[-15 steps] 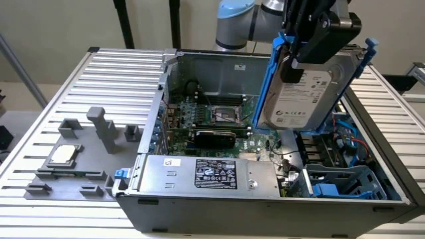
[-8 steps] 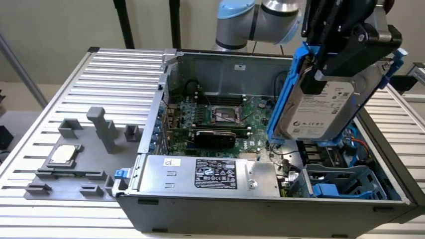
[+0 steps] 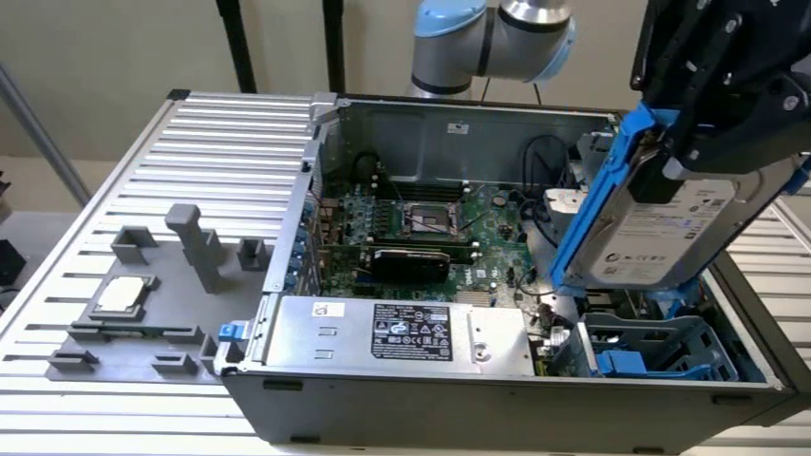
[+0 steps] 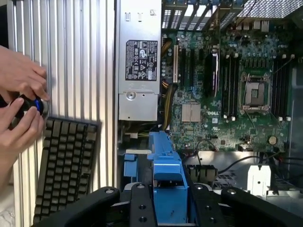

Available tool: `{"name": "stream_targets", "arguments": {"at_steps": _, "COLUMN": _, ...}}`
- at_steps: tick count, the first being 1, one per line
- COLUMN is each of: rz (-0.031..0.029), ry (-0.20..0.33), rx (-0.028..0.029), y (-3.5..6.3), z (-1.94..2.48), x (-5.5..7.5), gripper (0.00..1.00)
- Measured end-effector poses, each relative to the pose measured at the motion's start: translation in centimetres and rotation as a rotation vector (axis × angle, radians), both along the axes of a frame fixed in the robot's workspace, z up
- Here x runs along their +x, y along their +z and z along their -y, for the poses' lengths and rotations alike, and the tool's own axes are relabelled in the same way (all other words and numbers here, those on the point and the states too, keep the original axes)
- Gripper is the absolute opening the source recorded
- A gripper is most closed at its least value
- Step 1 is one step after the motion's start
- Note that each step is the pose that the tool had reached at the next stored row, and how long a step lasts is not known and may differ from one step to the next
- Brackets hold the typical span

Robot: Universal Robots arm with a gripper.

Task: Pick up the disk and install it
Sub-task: 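Pick up the disk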

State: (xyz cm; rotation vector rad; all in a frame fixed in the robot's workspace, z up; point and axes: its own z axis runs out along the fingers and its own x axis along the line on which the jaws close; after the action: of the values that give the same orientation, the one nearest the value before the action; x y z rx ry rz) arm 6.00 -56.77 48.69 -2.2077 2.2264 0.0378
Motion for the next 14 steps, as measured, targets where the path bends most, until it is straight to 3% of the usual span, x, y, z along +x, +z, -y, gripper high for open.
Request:
{"name": "stream_targets", "arguments": {"at_steps": 9, "rz": 0.0000, "ry": 0.000, "rx": 0.0002, "y": -0.33, "z": 1.41, "x": 3.7, "gripper": 0.00}}
{"name": "stream_targets", "arguments": {"at_steps": 14, "rz": 0.0000, "ry": 0.000, "rx": 0.0002, "y": -0.39, "z": 1.55, "x": 4.0, "gripper": 0.00}}
